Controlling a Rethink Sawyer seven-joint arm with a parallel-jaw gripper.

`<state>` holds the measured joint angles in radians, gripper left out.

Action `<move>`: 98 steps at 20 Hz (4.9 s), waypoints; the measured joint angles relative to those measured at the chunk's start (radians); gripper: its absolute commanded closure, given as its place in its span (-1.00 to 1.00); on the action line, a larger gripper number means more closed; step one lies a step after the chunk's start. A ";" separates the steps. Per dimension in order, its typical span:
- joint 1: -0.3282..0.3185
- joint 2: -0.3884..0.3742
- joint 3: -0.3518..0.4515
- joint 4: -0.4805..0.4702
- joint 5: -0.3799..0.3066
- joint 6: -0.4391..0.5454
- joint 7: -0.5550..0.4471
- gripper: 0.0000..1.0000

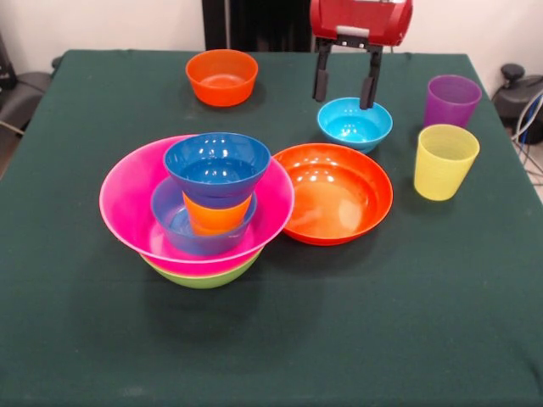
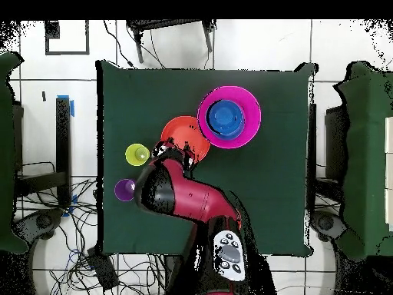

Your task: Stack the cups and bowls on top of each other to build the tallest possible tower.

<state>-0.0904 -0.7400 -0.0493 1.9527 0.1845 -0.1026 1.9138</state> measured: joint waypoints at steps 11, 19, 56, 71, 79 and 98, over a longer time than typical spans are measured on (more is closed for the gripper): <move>-0.077 -0.001 0.101 0.002 0.000 0.000 0.000 -1.00; -0.044 -0.020 0.110 0.005 0.041 0.001 0.007 -1.00; -0.010 0.114 0.038 -0.036 0.086 -0.030 0.048 -1.00; -0.094 0.114 0.144 -0.024 0.063 -0.033 0.074 -1.00; -0.091 0.106 0.161 -0.010 0.062 -0.033 0.075 -1.00; -0.100 0.077 0.175 0.002 0.029 -0.036 0.075 -1.00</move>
<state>-0.1903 -0.6630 0.1260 1.9547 0.2139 -0.1383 1.9883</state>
